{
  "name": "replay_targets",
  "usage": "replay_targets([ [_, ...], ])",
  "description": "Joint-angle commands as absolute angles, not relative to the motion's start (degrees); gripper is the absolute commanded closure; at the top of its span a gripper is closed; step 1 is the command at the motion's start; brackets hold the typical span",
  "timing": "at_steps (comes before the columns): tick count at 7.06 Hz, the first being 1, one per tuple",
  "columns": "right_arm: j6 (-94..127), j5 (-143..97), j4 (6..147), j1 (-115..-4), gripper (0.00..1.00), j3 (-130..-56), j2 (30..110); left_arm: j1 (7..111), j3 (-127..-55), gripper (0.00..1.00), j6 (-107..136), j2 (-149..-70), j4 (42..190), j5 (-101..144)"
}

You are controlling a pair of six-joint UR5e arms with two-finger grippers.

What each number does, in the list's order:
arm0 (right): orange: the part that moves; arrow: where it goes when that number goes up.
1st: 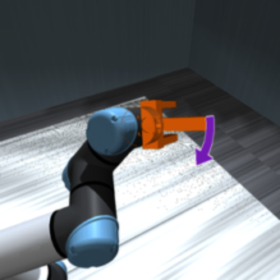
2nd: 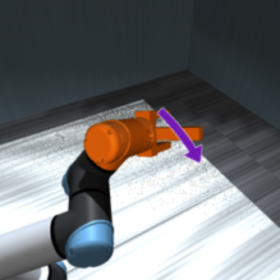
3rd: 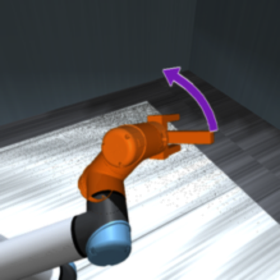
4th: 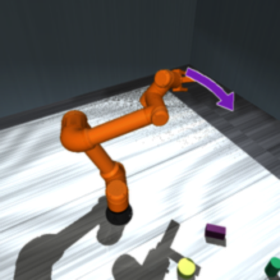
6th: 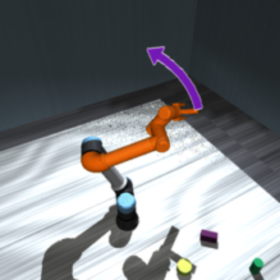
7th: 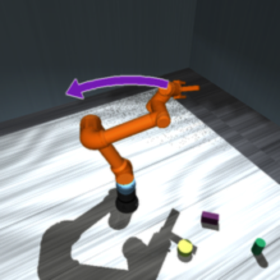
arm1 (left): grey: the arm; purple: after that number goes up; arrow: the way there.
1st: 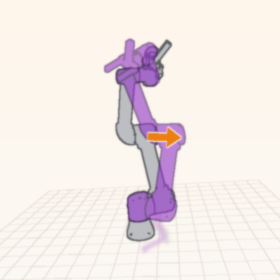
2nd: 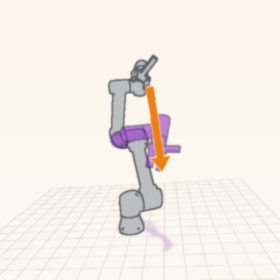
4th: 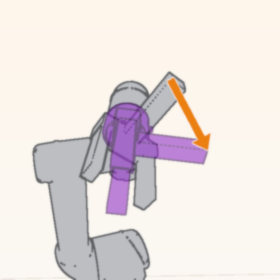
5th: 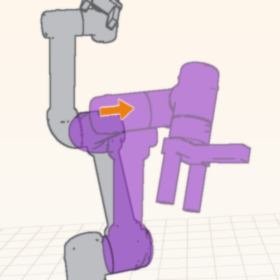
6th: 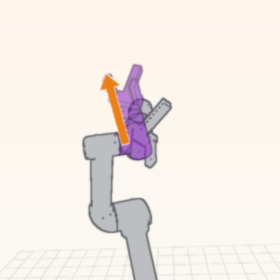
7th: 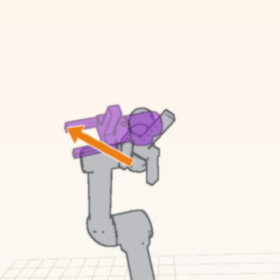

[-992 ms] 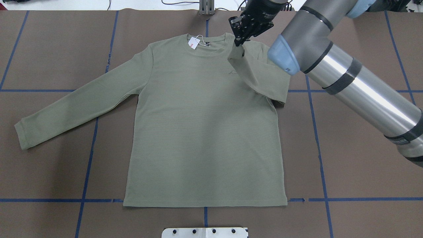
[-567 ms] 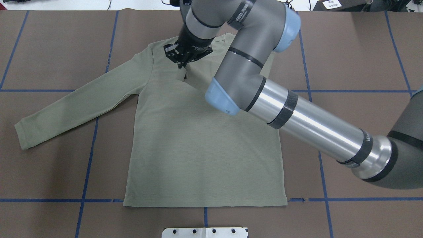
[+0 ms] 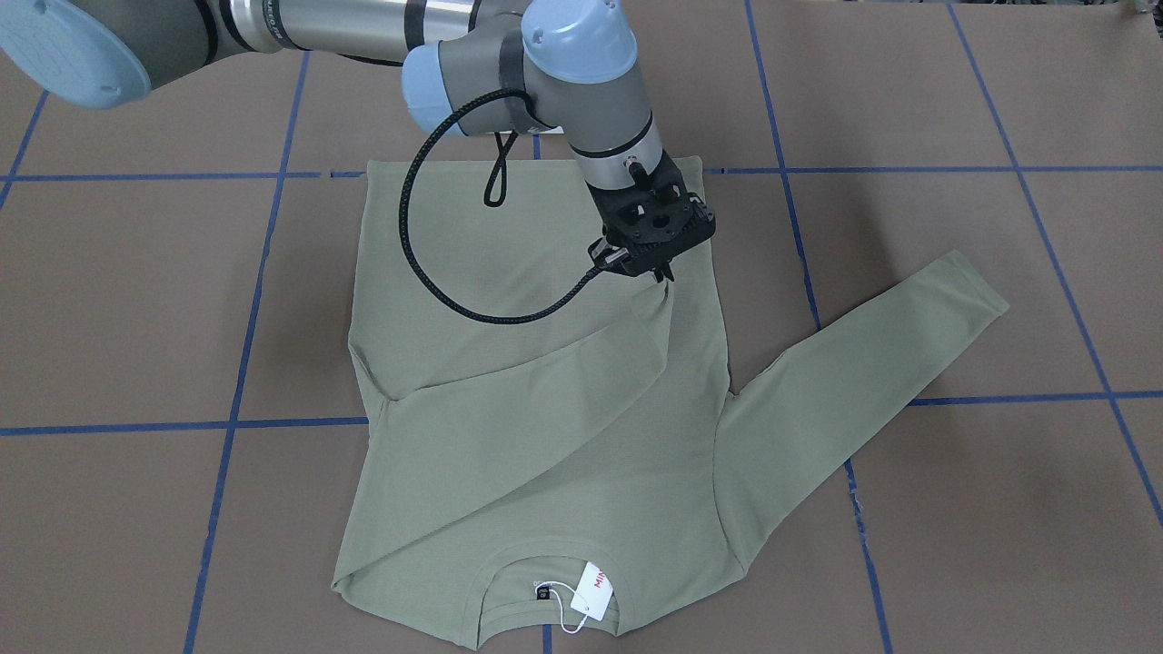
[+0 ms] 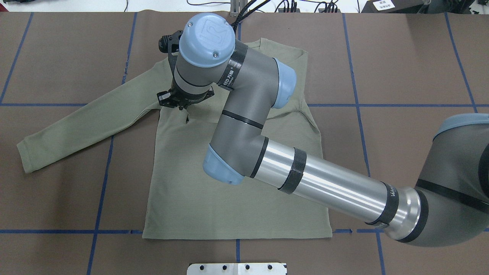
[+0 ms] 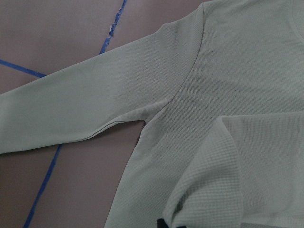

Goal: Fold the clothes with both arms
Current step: 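Carry the sleeve with the right gripper across the shirt toward the far shoulder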

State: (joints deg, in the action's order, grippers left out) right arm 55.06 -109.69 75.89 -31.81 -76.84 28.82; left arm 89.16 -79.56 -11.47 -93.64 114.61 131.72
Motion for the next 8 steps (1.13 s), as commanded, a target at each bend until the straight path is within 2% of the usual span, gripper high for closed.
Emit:
replay_targets([
  [1, 54.9, -108.6, 75.7, -31.6, 1.0, -72.6, 27.5, 89.1, -79.4, 0.0, -11.4, -93.8, 114.8, 131.7],
  [3, 55.1, -105.8, 68.6, -29.6, 1.0, -63.5, 22.7, 89.2, -79.5, 0.0, -11.5, -93.9, 114.8, 131.7],
  [4, 55.2, -104.0, 68.4, -27.2, 0.15, -63.4, 20.8, 89.2, -79.5, 0.0, -11.5, -93.9, 114.8, 131.7],
  [5, 55.3, -103.4, 68.4, -26.4, 0.01, -63.4, 20.2, 89.2, -79.5, 0.0, -11.5, -94.0, 114.9, 131.7],
  [8, 57.4, -103.3, 68.6, -26.5, 0.01, -63.2, 20.4, 89.1, -79.4, 0.0, -11.3, -93.9, 114.8, 131.7],
])
